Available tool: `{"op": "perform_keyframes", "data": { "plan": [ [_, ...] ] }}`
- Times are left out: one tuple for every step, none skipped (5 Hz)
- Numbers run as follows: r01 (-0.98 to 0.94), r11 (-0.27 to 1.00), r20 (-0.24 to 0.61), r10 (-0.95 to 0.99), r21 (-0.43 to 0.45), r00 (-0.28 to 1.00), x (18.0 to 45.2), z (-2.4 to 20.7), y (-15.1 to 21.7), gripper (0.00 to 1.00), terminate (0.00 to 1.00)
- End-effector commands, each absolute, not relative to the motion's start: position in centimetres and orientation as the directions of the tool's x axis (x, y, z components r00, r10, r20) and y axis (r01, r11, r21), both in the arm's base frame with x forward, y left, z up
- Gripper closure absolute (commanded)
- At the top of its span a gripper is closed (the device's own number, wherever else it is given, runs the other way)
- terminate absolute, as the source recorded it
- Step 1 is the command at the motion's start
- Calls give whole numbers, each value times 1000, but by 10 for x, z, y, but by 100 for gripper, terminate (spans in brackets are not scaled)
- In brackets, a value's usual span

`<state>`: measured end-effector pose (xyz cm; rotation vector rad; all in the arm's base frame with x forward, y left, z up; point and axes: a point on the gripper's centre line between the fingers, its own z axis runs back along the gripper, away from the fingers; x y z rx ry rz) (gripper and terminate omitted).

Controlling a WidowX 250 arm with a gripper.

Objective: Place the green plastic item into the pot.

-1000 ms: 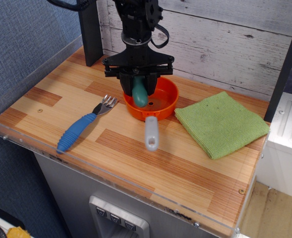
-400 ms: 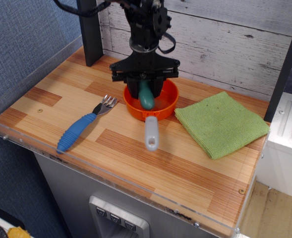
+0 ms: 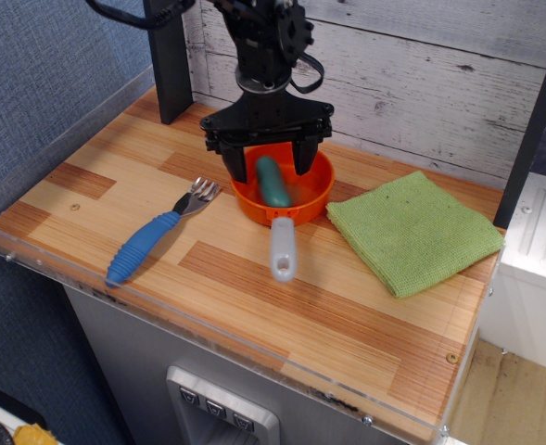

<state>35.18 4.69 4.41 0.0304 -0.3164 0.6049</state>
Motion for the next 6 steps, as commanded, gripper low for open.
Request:
{"op": "perform_keyframes", "data": {
  "plan": [
    [-561, 824, 353, 551, -85, 756, 346, 86, 53, 0, 0],
    [-514, 856, 298, 504, -49, 811, 333, 101, 50, 0, 0],
    [-469, 881, 280, 466, -58, 840, 306, 113, 45, 0, 0],
    [-435, 899, 232, 433, -49, 871, 277, 123, 43, 0, 0],
    [-385, 921, 162, 389, -55, 907, 240, 132, 41, 0, 0],
    [-367, 930, 131, 361, 28, 923, 210, 134, 42, 0, 0]
  ]
}}
